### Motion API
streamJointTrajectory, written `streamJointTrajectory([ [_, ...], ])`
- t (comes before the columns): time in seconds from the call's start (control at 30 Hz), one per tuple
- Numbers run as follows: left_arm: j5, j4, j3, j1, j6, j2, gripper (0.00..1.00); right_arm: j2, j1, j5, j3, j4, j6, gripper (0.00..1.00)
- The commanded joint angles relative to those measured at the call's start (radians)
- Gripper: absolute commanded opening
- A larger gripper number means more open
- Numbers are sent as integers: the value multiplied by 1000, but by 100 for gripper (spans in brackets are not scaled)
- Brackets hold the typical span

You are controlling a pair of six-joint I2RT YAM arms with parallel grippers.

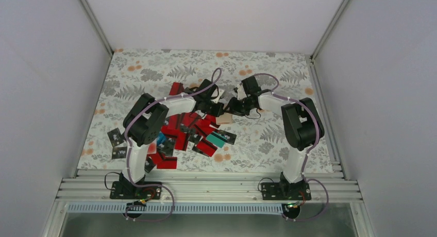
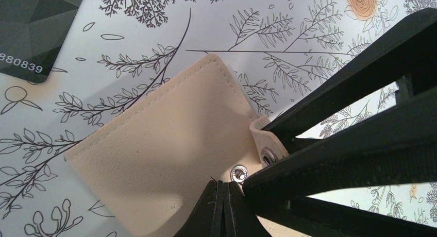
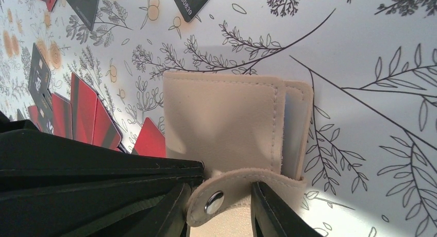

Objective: Put the credit cards into the card holder

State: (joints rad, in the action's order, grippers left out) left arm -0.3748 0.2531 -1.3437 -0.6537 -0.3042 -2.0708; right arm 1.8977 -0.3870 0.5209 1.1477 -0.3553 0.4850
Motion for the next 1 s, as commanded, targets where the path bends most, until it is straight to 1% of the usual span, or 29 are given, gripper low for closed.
streamJointTrajectory([
  [0.0,-11,51,41,-16,-3,-27,2,27,-33,67,24,71,5,32],
  [0.2,-21,38,47,-15,-7,-28,2,-24,-33,98,7,107,-1,33],
  [0.37,-23,39,43,-16,-6,-27,2,-95,-29,128,6,101,-16,36],
  [0.53,-31,49,31,-14,-4,-16,2,-148,-27,33,-4,50,-31,35],
  [0.63,-29,83,-5,-14,6,-18,2,-157,-28,-36,-16,15,-39,31],
  [0.8,-33,96,-25,-13,10,-5,2,-178,-27,-193,-40,-26,-33,24],
  [0.87,-33,102,-32,-14,10,-3,2,-190,-28,-212,-44,-31,-33,23],
  [0.97,-37,106,-40,-14,8,-2,3,-193,-30,-201,-43,-34,-35,23],
])
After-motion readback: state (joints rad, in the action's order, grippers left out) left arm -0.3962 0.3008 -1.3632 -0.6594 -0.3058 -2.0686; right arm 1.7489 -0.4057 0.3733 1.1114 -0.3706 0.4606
